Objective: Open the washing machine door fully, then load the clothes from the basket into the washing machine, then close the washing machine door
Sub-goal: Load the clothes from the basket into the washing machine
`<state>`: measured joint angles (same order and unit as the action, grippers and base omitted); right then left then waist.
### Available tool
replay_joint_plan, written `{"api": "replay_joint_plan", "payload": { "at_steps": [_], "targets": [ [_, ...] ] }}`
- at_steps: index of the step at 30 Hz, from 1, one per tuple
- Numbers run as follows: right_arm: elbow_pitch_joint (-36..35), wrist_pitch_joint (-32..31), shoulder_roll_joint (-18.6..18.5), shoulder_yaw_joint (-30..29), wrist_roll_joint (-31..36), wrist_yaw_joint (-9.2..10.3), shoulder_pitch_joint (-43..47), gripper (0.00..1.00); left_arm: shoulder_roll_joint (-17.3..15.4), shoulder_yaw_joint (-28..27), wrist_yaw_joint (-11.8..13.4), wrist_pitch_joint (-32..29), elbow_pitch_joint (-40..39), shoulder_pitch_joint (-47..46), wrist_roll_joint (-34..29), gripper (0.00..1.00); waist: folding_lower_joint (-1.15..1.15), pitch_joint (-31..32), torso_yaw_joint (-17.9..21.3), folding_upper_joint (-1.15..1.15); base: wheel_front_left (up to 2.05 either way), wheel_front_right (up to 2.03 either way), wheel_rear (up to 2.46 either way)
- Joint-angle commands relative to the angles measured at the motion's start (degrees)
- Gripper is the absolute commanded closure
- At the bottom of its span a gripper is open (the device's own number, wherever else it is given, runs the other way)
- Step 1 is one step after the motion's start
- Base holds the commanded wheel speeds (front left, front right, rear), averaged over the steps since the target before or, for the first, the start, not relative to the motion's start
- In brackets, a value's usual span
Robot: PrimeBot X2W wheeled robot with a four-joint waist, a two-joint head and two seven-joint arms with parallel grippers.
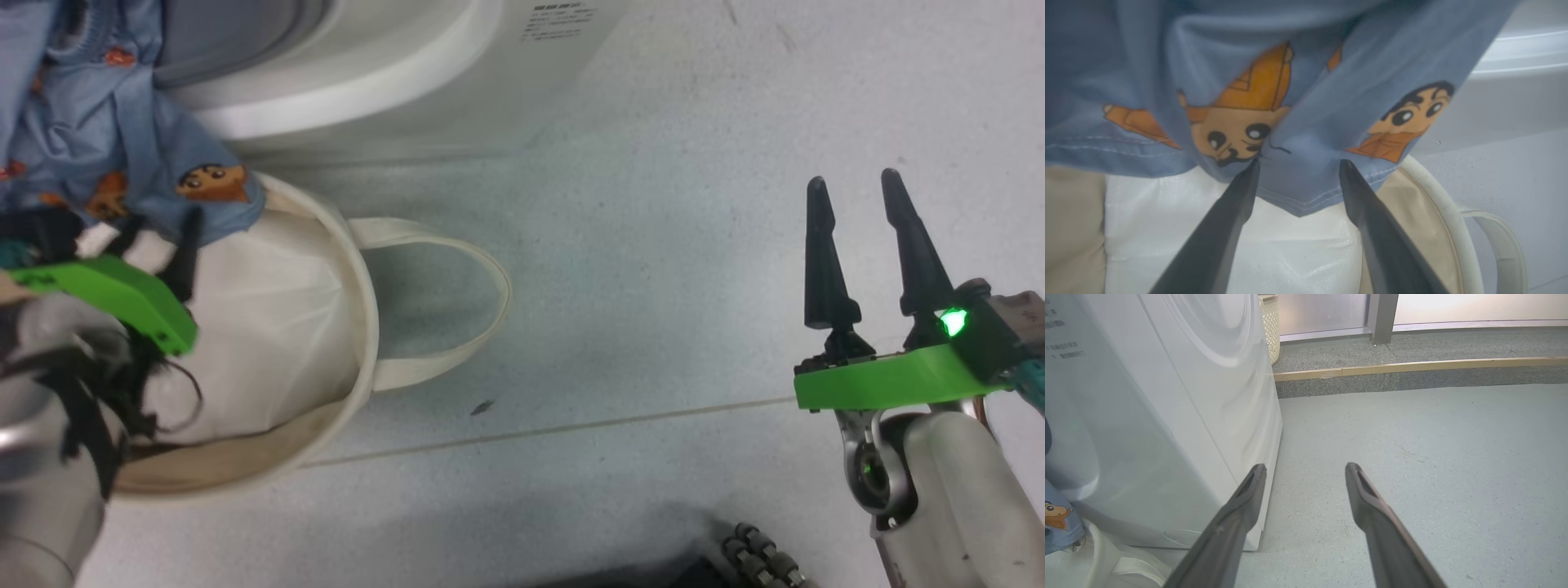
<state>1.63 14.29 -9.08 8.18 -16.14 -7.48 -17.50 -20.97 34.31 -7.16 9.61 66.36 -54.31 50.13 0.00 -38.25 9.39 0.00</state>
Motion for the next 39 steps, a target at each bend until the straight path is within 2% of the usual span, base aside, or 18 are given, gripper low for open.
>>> {"api": "replay_joint_plan", "payload": {
  "at_steps": [1,9,10,11,12,17,22,28,32,35,39],
  "targets": [
    [-2.1,0.7,0.1,0.6,0.6,-0.01,0.6,0.00,-3.4,-1.3,-0.3,0.8,0.9,-2.0,0.3,0.00,0.00,-1.4,-0.1,0.00,0.00,0.00,0.00],
    [-2.8,0.7,0.1,-0.1,1.5,-0.01,0.9,0.00,-5.0,-1.0,-0.3,4.2,4.3,-6.9,0.3,0.00,0.00,-3.3,0.0,0.00,0.00,0.00,0.00],
    [-2.8,0.7,0.2,-0.3,1.6,-0.01,1.0,0.00,-5.0,-0.9,-0.3,4.5,4.4,-7.2,0.1,0.28,0.00,-3.4,0.0,0.00,0.00,0.00,0.00],
    [-2.8,0.7,0.2,-0.4,1.6,-0.01,1.0,0.00,-5.1,-0.8,-0.3,4.7,4.5,-7.5,-0.1,0.93,0.00,-3.5,0.0,0.00,0.00,0.00,0.00],
    [-2.8,0.7,0.2,-0.6,1.6,-0.01,1.0,0.00,-5.2,-0.8,-0.3,4.9,4.6,-7.8,-0.3,1.00,0.00,-3.6,-0.1,0.00,0.00,0.00,0.00],
    [-2.7,0.7,0.6,-0.7,1.6,-0.01,0.7,0.00,-5.1,-1.2,-0.3,5.3,4.1,-8.5,-1.1,1.00,0.00,-3.5,-0.6,0.00,0.00,0.00,0.00],
    [-2.3,0.7,1.0,-0.8,1.2,-0.01,0.3,0.00,-5.1,-4.5,0.3,5.4,-2.1,-7.2,-4.4,1.00,0.00,-1.9,-2.0,0.00,0.00,0.00,0.00],
    [-0.9,0.7,1.5,-0.2,0.1,-0.01,0.1,0.00,-5.5,-12.1,1.8,5.4,-14.5,-1.0,-13.4,1.00,0.00,1.4,-3.6,0.00,0.00,0.00,0.00],
    [0.5,0.7,1.7,0.4,-0.6,-0.01,-0.1,0.00,-5.5,-17.0,3.8,5.4,-22.2,3.0,-20.4,1.00,0.00,3.6,-4.3,0.00,0.00,0.00,0.00],
    [1.3,0.7,2.0,0.8,-1.1,-0.01,0.0,0.00,-4.8,-20.3,3.4,5.4,-26.4,4.9,-23.4,1.00,0.00,5.1,-4.5,0.00,0.00,0.00,0.00],
    [1.8,0.7,2.1,1.4,-1.6,-0.01,0.1,0.00,-4.6,-22.8,2.4,5.4,-28.2,3.9,-26.2,1.00,0.00,5.7,-4.0,0.00,0.00,0.00,0.00]
  ]
}}
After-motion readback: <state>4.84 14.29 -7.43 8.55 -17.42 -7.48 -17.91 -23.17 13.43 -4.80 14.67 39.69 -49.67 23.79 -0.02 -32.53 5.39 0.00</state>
